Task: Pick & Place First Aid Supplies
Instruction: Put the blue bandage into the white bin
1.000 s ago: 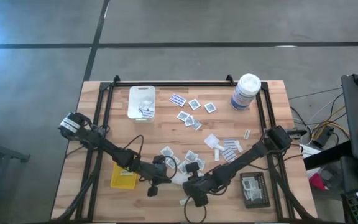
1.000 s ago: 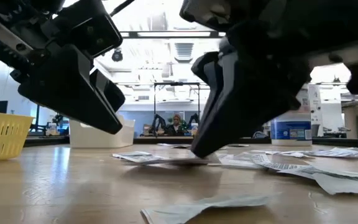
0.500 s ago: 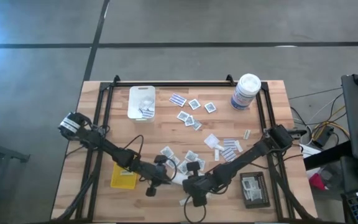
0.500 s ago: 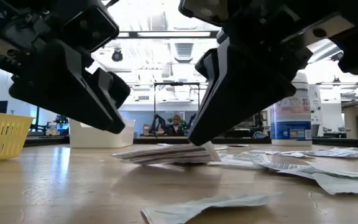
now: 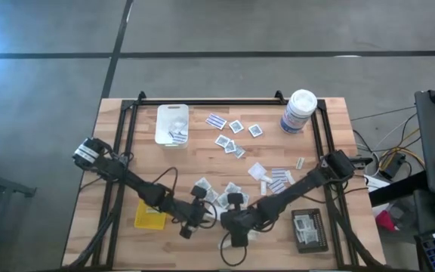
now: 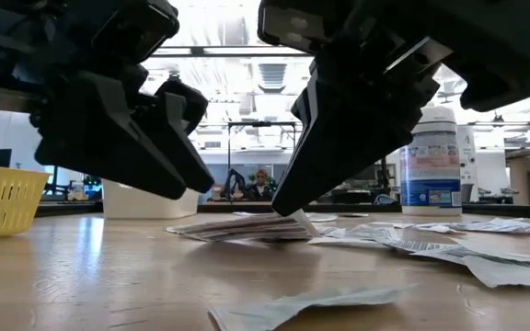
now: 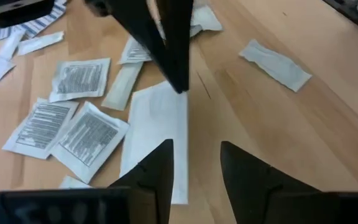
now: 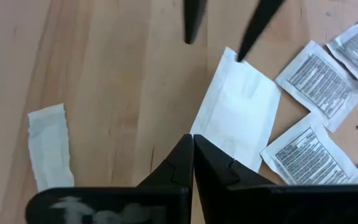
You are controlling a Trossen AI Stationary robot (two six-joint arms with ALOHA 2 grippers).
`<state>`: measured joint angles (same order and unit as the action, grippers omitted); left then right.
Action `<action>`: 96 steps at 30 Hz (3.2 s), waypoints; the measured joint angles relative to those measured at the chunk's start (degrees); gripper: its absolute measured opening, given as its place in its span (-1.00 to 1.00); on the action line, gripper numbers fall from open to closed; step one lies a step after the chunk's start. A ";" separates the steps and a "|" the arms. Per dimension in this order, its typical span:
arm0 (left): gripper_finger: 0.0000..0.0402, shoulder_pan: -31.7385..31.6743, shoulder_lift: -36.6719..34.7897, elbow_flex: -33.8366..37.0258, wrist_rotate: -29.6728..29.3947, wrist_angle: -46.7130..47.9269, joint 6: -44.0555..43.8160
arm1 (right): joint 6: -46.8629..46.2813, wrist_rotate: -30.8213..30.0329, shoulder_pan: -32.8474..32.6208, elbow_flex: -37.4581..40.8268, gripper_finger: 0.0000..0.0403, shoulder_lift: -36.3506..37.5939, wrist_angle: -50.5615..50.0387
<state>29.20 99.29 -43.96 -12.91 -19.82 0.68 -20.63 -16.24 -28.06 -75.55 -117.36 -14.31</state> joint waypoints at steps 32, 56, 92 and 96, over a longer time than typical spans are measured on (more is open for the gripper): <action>-0.38 1.37 5.84 -3.27 -13.33 2.39 5.45 | -5.10 1.74 0.97 -1.40 -0.96 0.13 0.07; -1.00 1.83 5.81 -3.00 -14.07 2.37 4.02 | -9.84 1.72 1.28 -2.95 -0.96 0.13 0.09; -1.00 1.61 -13.97 -3.59 -16.24 23.26 -10.79 | -19.92 -3.51 -3.42 -2.01 -0.67 11.15 -20.50; -1.00 1.27 -19.35 -2.58 -19.01 26.85 -10.86 | -21.82 -5.17 -4.78 -1.44 -0.69 11.13 -20.59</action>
<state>30.46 79.93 -46.54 -31.92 7.03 -10.18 -42.45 -21.41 -32.84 -76.99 -106.24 -34.90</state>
